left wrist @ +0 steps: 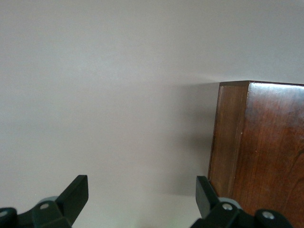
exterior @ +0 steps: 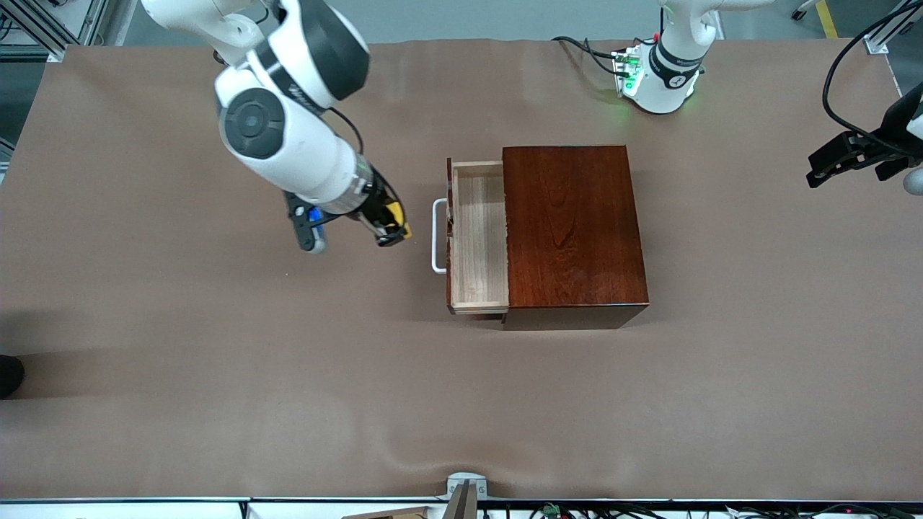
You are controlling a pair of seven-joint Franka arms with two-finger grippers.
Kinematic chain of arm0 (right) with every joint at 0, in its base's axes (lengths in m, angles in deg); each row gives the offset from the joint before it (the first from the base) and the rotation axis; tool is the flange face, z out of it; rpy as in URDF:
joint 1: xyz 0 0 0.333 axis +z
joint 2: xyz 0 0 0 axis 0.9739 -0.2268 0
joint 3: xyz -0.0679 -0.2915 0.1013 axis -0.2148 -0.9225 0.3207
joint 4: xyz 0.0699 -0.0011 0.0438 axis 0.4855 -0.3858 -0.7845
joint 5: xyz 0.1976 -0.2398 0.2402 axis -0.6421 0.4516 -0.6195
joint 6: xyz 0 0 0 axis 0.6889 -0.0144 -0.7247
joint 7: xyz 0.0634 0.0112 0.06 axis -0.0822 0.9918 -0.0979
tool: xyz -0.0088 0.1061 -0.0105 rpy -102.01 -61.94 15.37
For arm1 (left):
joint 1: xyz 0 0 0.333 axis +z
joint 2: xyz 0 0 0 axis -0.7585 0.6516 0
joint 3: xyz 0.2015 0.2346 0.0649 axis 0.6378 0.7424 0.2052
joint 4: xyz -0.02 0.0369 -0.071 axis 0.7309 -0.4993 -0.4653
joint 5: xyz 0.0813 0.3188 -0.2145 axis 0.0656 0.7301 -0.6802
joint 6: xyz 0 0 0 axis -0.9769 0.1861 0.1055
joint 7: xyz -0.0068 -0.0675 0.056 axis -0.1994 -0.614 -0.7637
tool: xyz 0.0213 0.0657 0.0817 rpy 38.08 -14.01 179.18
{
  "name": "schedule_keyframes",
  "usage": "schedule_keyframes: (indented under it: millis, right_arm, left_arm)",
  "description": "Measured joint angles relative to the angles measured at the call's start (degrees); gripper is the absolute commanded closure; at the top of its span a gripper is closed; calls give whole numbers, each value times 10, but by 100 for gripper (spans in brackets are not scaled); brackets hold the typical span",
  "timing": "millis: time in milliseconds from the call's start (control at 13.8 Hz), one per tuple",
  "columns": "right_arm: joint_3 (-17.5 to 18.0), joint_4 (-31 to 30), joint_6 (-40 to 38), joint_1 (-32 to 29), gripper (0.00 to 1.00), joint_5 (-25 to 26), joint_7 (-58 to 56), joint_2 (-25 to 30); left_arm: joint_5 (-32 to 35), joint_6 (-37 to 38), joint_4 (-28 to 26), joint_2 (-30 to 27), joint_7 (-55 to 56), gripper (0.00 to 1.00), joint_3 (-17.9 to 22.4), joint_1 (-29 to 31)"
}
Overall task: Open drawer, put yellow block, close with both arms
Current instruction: 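Lift the yellow cube and carry it over the open drawer, then lower the cube into the drawer and open the right gripper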
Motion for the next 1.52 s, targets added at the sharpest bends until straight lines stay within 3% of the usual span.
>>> schedule_keyframes:
  millis: [434, 1012, 1518]
  right_arm:
    - [0, -2, 75, 63, 100, -3, 130, -34]
    - [0, -8, 145, 104, 100, -3, 183, -83]
    - [0, -47, 186, 120, 100, -5, 191, -91]
  left_arm:
    - [0, 0, 0, 0, 0, 0, 0, 0]
    - [0, 0, 0, 0, 0, 0, 0, 1]
    - [0, 0, 0, 0, 0, 0, -2, 1]
